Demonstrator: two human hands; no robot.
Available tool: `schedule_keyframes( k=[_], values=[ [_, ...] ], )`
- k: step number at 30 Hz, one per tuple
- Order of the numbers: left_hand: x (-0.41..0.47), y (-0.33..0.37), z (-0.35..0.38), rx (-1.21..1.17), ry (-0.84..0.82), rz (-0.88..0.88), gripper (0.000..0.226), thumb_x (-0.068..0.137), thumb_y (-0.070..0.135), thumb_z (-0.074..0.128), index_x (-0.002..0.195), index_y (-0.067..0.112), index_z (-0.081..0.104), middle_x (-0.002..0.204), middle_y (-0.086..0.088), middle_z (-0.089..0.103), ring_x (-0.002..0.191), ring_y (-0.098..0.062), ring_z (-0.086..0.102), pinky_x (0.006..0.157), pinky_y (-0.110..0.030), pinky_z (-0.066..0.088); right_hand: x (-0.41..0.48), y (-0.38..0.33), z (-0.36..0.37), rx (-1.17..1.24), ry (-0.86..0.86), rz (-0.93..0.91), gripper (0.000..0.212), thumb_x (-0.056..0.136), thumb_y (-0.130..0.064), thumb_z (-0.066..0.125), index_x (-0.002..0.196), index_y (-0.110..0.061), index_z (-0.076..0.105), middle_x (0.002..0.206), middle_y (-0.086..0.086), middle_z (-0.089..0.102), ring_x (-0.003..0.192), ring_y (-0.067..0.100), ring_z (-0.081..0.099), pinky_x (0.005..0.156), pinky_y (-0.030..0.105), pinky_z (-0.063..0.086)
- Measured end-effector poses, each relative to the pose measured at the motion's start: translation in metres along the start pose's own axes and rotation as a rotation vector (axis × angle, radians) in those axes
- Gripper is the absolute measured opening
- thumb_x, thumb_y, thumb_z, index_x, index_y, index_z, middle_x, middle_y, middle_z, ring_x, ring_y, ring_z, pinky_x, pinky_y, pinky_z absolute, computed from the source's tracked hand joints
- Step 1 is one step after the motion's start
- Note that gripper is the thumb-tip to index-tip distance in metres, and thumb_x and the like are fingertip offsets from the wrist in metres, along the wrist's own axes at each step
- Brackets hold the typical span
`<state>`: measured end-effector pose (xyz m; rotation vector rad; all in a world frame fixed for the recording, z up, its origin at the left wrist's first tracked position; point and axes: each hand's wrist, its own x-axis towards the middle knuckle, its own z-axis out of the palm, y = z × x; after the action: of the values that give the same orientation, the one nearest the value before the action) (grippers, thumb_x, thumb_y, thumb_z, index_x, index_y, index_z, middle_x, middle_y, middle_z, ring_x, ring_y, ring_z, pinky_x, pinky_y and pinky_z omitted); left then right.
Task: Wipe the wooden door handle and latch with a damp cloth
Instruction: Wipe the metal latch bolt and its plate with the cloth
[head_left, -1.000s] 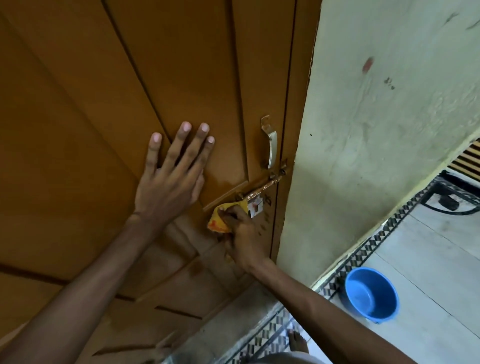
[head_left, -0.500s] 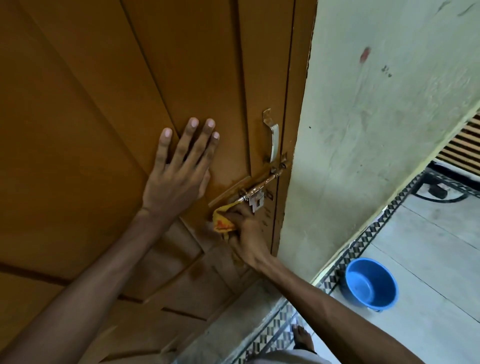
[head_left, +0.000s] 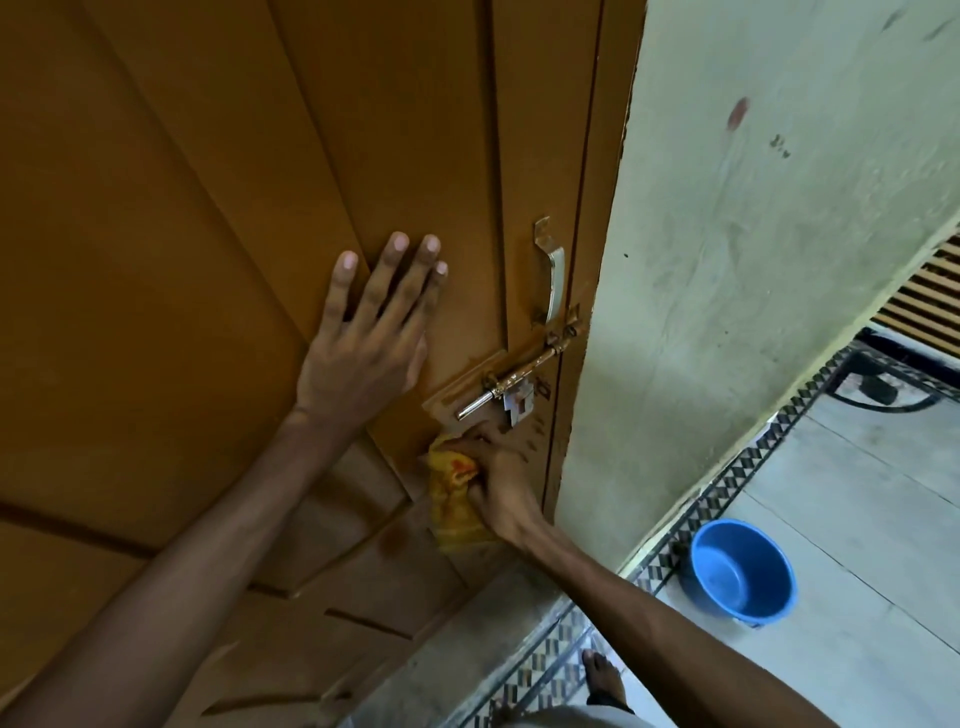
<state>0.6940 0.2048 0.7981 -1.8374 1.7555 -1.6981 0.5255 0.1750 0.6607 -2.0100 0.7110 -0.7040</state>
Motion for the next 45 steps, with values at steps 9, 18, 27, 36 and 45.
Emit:
schedule_keyframes(
  k=[9, 18, 27, 36, 45],
  values=[
    [-0.001, 0.003, -0.001, 0.006, -0.010, -0.014, 0.063, 0.101, 0.031, 0.042, 0.159, 0.015, 0.023, 0.164, -0.005, 0.025, 0.149, -0.025, 0.027, 0.120, -0.052, 0.005, 0.032, -0.016, -0.004, 0.192, 0.466, 0.351, 0.039, 0.077, 0.012, 0.057, 0.112, -0.004, 0.053, 0.105, 0.002, 0.053, 0.089, 0.005, 0.050, 0.079, 0.005, 0.039],
    [-0.001, 0.003, -0.003, 0.015, -0.012, -0.011, 0.063, 0.101, 0.034, 0.043, 0.158, 0.016, 0.025, 0.163, -0.005, 0.027, 0.148, -0.026, 0.028, 0.119, -0.052, 0.007, 0.028, 0.006, 0.007, 0.965, 0.226, 0.885, 0.020, 0.088, 0.000, 0.051, 0.093, -0.009, 0.069, 0.091, 0.017, 0.074, 0.084, 0.030, 0.071, 0.078, 0.041, 0.058],
    [0.001, 0.005, -0.006, 0.044, -0.014, -0.024, 0.065, 0.098, 0.036, 0.046, 0.157, 0.017, 0.028, 0.162, -0.004, 0.029, 0.148, -0.025, 0.028, 0.118, -0.052, 0.009, 0.032, -0.017, -0.013, 0.801, -0.022, 0.871, 0.021, 0.095, -0.006, 0.042, 0.085, -0.015, 0.058, 0.077, -0.002, 0.058, 0.049, 0.004, 0.062, 0.040, 0.013, 0.049],
    [0.002, 0.005, -0.012, -0.065, -0.076, -0.053, 0.061, 0.100, 0.033, 0.045, 0.157, 0.018, 0.029, 0.164, -0.004, 0.023, 0.151, -0.026, 0.022, 0.121, -0.052, 0.004, 0.008, -0.020, -0.023, 0.970, -0.056, 1.153, 0.010, 0.091, -0.005, 0.055, 0.086, -0.006, 0.064, 0.092, 0.015, 0.067, 0.099, 0.032, 0.068, 0.082, 0.039, 0.056],
    [-0.034, 0.083, 0.004, -0.418, -0.349, 0.050, 0.028, 0.098, 0.032, 0.046, 0.095, 0.017, 0.068, 0.103, -0.007, 0.065, 0.106, -0.028, 0.051, 0.080, -0.042, 0.035, 0.049, 0.002, -0.087, 1.161, 0.286, 1.014, 0.031, 0.099, -0.009, 0.041, 0.072, -0.016, 0.054, 0.064, 0.001, 0.060, 0.057, 0.013, 0.058, 0.066, 0.031, 0.059]
  ],
)
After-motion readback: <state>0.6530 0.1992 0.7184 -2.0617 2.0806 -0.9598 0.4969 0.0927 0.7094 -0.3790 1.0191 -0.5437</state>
